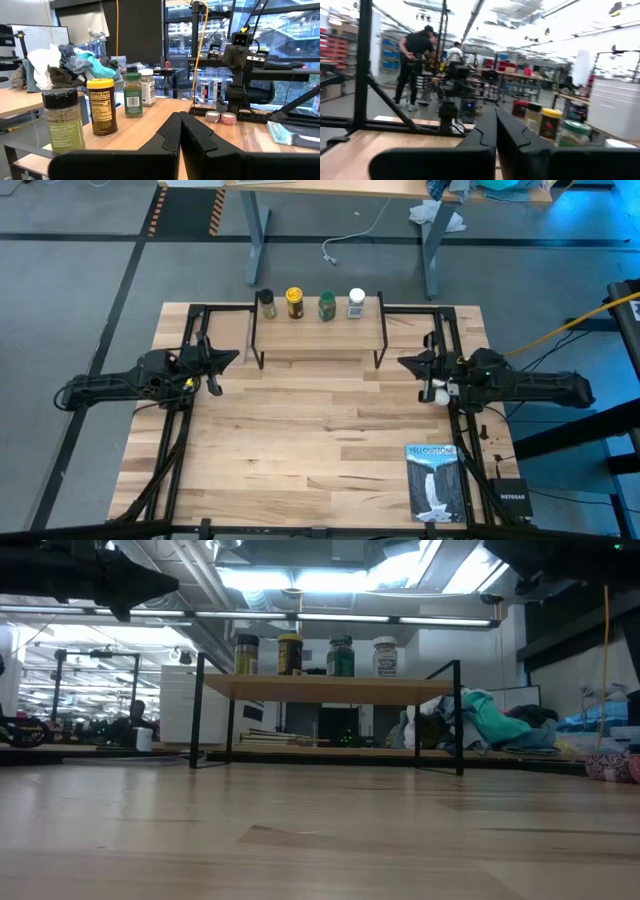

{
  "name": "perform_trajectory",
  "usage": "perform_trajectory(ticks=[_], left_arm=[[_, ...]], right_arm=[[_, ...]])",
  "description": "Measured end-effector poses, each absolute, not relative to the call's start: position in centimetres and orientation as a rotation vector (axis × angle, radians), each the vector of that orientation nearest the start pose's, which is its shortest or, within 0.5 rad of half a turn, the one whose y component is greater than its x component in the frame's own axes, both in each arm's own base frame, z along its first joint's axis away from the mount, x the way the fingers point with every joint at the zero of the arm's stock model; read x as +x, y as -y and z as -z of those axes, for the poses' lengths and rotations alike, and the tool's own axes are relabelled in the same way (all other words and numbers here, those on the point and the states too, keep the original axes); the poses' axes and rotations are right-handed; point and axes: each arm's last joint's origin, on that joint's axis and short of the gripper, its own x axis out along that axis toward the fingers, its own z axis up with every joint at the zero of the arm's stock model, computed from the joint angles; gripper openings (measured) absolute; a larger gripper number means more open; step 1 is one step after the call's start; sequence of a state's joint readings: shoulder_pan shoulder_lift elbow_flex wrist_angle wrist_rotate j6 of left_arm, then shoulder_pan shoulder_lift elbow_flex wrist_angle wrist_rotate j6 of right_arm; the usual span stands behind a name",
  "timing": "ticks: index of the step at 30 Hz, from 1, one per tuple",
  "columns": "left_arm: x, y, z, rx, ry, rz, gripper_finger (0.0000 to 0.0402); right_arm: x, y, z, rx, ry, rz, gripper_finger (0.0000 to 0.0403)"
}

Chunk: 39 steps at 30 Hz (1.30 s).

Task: Shelf spices
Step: Return to Home Position

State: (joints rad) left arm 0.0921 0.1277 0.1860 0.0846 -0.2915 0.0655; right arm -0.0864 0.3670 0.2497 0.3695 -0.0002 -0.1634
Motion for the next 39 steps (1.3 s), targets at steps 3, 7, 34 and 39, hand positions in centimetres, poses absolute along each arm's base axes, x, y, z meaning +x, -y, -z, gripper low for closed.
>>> perform_trajectory(ticks=[3,7,34,39], left_arm=[[9.0,-1.7,-22.3,0.053,0.118,-0.387,0.0000],[8.7,-1.6,-22.2,0.054,0.116,-0.387,0.0000],[9.3,-2.2,-18.4,0.061,0.066,-0.445,0.0000],[9.3,-2.3,-18.3,0.061,0.058,-0.432,0.0000]], right_arm=[[10.5,0.9,-25.3,-0.163,0.240,0.110,0.0001],[9.2,0.8,-25.1,-0.143,0.237,0.109,0.0001],[9.5,0.9,-18.4,-0.058,0.173,0.120,0.0001],[9.5,1.0,-18.3,-0.054,0.175,0.152,0.0001]])
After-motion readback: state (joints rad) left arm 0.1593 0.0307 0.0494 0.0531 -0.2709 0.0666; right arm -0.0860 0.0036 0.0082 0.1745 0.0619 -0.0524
